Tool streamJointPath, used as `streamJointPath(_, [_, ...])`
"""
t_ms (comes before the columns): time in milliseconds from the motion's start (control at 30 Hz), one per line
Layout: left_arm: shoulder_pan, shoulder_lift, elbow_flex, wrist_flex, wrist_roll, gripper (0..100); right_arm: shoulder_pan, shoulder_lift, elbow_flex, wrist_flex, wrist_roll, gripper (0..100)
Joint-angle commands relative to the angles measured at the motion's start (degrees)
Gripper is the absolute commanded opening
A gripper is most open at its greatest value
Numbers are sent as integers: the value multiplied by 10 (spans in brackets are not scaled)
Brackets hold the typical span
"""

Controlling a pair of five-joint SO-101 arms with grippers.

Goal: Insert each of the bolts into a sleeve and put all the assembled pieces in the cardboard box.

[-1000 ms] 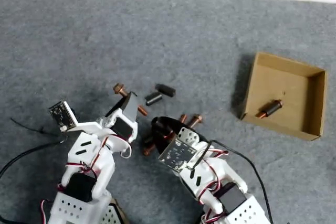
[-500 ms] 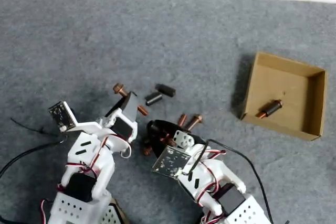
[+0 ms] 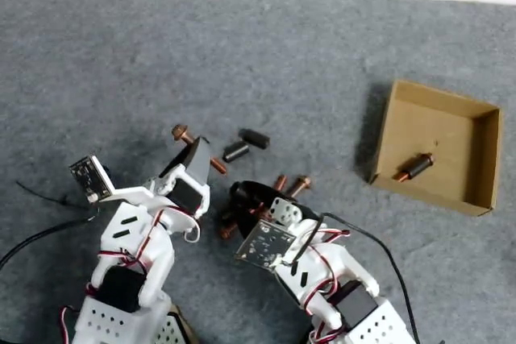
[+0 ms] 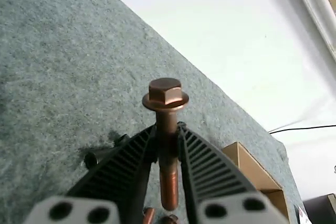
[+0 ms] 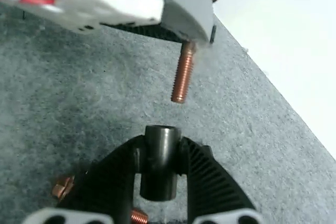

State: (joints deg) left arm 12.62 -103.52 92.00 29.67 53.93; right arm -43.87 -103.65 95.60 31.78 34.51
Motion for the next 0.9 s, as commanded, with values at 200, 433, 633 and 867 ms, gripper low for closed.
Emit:
streamJointPath(200, [54,-9,-39,20,5,5,7,-3,75,-4,6,5])
streamJointPath(433, [98,-9,-54,68,2,5,22,-4,74,-5,6,5])
streamJointPath(633, [97,-9,-52,68,2,5,22,-4,74,-5,6,5])
streamJointPath(867, [97,-9,-49,69,1,5,23,-4,74,-5,8,5])
